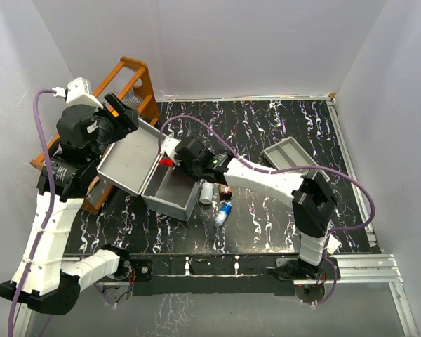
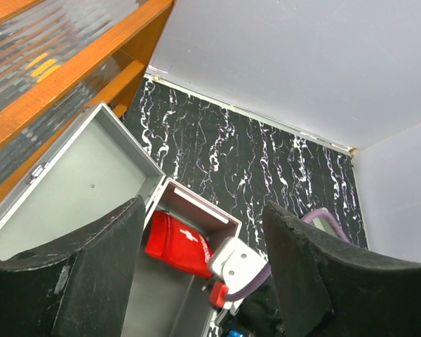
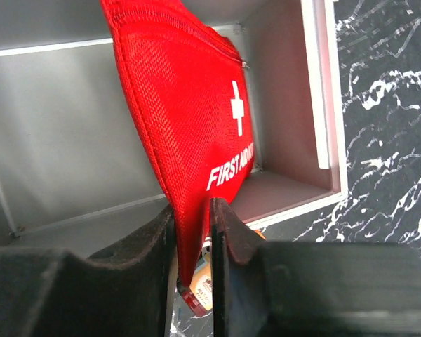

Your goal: Organize the medicine kit

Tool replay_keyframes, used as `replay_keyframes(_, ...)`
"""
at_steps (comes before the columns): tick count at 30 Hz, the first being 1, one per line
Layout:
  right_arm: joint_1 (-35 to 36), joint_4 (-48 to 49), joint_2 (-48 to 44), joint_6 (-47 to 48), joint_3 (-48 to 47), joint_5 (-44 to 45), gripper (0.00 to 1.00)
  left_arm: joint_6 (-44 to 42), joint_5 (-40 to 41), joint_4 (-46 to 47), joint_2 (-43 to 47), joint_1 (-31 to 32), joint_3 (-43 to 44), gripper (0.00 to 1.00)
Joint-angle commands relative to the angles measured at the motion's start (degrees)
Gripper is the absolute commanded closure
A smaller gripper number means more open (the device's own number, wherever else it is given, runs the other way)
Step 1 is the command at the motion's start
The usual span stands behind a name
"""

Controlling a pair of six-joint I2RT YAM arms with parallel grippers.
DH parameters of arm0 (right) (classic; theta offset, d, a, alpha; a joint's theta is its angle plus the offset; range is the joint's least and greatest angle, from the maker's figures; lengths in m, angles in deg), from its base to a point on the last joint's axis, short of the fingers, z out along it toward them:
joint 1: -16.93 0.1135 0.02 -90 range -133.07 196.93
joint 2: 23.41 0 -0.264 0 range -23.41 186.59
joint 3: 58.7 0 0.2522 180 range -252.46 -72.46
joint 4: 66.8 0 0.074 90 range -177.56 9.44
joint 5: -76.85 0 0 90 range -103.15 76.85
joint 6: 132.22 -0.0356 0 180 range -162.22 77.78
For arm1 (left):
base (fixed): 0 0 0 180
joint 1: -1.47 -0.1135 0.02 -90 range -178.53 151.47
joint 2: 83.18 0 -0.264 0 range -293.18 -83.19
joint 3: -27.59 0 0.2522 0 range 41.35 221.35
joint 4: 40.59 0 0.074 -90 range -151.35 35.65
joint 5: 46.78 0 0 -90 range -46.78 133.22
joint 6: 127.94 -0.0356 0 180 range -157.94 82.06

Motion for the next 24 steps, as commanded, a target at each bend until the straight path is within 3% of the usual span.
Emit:
replay_keyframes(1, 1.2, -0.4, -3.5, -1.9, -3.7, -3.6, 0.7, -1.0, -3.6, 0.9, 0.3, -0.1, 1.4, 0.33)
replay_keyframes(4, 1.1, -0.6, -4.5, -3.8, -3.6, -7.6, 0.52, -0.7, -4.5, 1.1, 0.1, -0.1, 1.6, 0.33)
replay_keyframes(11, 1.1, 1.0, -7.9, -11.9, -3.6, -8.9, 0.49, -1.3, -7.2, 1.7, -0.6, -0.1, 2.1, 0.32)
replay_keyframes(16, 1.0, 4.5, -13.8, -21.2, 1.9, -7.7, 0.46, -2.8, -12.3, 1.9, -1.5, -0.1, 1.3, 0.31)
replay_keyframes(19, 0.8, 6.8, -18.7, -28.7, 7.6, -2.3, 0.44, -4.5, -17.7, 4.1, -1.5, -0.2, -0.5, 0.3)
replay_keyframes(22, -1.2, 6.1, -23.3, -37.2, 14.3, 5.0, 0.42, -7.2, -26.0, 8.0, -0.9, -0.1, -3.9, 0.24)
replay_keyframes(23, -2.5, 5.1, -24.8, -40.2, 16.2, 6.6, 0.42, -7.8, -28.9, 8.9, -0.7, -0.1, -4.7, 0.18)
replay_keyframes(24, -4.1, 4.0, -26.3, -42.6, 18.3, 7.9, 0.42, -8.1, -31.7, 8.9, -1.0, -0.1, -4.6, 0.06)
